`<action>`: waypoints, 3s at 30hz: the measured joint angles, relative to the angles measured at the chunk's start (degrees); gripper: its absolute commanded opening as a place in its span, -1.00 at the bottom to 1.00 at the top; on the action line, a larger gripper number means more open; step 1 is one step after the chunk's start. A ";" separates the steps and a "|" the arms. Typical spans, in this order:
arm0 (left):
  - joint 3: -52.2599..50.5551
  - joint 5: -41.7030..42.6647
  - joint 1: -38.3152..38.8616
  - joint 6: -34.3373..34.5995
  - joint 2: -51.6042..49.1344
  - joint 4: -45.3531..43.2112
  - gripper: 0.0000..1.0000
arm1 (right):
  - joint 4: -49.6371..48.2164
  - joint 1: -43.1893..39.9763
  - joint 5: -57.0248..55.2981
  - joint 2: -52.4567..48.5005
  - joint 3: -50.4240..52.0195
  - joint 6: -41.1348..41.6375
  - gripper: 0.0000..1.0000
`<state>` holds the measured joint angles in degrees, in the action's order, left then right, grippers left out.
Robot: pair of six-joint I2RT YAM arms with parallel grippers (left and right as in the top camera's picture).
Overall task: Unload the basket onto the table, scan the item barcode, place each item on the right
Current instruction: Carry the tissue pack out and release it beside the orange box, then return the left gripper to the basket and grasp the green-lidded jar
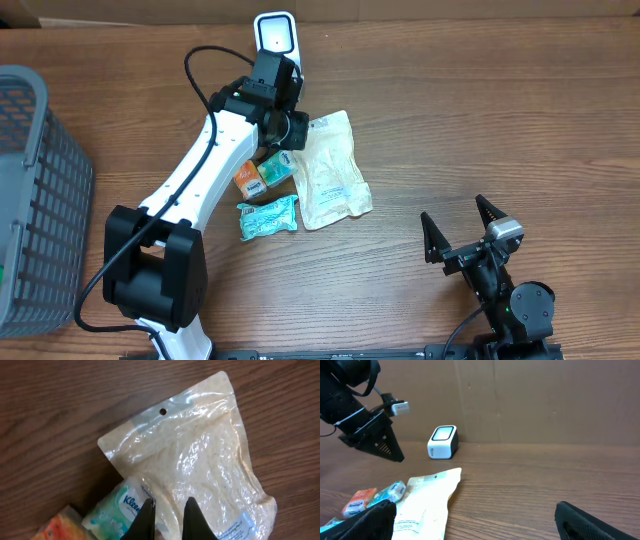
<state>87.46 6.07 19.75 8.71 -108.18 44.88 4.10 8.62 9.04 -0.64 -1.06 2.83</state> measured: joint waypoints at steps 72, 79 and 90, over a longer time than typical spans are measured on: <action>63.30 -7.54 -49.48 -2.64 7.80 51.80 0.65 | -0.02 0.00 -0.02 0.02 0.00 -0.02 1.00; 57.02 -5.53 -66.03 0.74 8.22 51.60 0.64 | 0.00 0.00 0.00 0.00 0.00 -0.02 1.00; 34.91 -5.66 -73.20 4.92 8.20 46.86 0.63 | 0.02 0.00 0.00 0.00 0.00 0.00 0.99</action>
<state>122.37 0.40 -53.45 13.63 -99.98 91.74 4.12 8.62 9.04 -0.64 -1.06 2.83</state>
